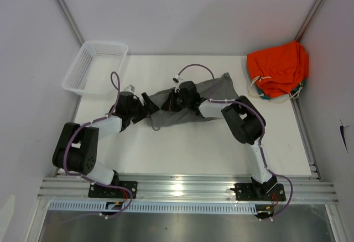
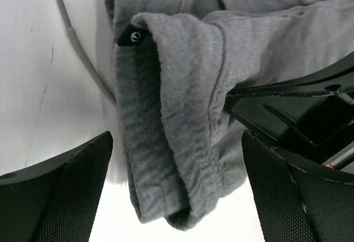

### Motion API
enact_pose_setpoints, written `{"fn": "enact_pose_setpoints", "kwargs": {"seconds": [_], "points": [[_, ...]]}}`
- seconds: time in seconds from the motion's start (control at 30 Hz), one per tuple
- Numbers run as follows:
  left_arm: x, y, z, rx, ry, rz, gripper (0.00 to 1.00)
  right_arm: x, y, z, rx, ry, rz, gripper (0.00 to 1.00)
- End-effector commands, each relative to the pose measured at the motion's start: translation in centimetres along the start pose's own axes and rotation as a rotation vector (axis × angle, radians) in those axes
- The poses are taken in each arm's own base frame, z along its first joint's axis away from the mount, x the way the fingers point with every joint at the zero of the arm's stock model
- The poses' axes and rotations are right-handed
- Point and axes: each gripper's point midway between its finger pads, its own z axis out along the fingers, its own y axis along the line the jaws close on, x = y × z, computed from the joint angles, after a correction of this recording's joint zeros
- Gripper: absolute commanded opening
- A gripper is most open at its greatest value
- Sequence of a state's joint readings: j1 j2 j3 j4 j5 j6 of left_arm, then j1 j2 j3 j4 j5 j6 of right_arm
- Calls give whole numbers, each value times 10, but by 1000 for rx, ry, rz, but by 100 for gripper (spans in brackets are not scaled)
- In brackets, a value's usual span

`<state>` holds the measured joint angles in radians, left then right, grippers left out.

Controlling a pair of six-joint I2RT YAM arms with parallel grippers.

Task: Fold and stack the shorts
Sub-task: Fold the shorts

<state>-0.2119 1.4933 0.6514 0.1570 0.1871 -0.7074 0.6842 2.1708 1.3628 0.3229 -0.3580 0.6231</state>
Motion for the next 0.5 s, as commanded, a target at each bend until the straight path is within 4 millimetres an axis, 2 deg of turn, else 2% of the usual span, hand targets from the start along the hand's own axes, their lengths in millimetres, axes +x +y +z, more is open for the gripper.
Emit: {"fn": "enact_pose_setpoints", "kwargs": {"seconds": [0.0, 0.03, 0.07, 0.13, 0.2, 0.33, 0.47], "points": [[-10, -8, 11, 41, -13, 0, 99, -10, 6, 14, 22, -23, -24, 0], [-8, -6, 13, 31, -8, -6, 99, -10, 4, 17, 53, -22, -32, 0], [-5, -2, 14, 17, -1, -12, 99, -2, -7, 18, 103, 3, -22, 0], [-1, 2, 14, 8, -1, -18, 99, -5, -23, 19, 184, -13, -11, 0], [-9, -3, 13, 9, -25, -18, 99, 2, -38, 19, 242, 5, -3, 0], [-12, -3, 17, -8, -20, -16, 99, 11, -51, 21, 269, 39, 14, 0], [-7, -6, 26, -1, -2, -21, 99, 18, -55, 24, 272, 56, 30, 0]]}}
